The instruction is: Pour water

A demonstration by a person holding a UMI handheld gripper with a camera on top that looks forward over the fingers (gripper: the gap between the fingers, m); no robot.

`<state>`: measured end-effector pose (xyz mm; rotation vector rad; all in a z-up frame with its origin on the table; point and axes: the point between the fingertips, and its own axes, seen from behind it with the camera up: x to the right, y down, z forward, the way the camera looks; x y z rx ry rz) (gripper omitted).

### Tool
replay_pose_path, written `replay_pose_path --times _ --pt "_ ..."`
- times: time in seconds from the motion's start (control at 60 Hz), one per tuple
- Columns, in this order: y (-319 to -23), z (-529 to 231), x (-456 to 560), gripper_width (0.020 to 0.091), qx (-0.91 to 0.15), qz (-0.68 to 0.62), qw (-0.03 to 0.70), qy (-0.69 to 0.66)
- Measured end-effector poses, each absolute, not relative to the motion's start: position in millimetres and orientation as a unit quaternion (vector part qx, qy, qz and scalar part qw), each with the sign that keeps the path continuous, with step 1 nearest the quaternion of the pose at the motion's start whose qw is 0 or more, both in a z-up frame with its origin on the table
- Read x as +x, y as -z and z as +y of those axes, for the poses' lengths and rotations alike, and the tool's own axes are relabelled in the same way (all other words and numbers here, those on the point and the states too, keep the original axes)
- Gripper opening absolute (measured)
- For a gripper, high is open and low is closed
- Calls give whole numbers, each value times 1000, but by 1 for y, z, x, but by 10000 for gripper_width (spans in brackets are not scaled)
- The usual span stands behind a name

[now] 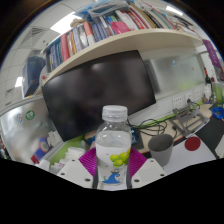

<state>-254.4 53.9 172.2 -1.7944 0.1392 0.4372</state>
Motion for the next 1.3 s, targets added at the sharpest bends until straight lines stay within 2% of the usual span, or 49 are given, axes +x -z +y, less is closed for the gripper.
replay_pose_path --times 0.233,0.35,0.633,0.95,1.083,1.3 --pt "-188 103 -260 381 -730 240 509 -387" --pt "-185 117 -255 391 -688 340 454 -453" --pt "-170 134 -231 392 -574 514 345 -535" --pt "-172 148 -223 394 -507 574 288 -575" --pt "-191 143 -221 391 -560 533 326 -544" --pt "-240 134 -157 406 -730 334 502 -322"
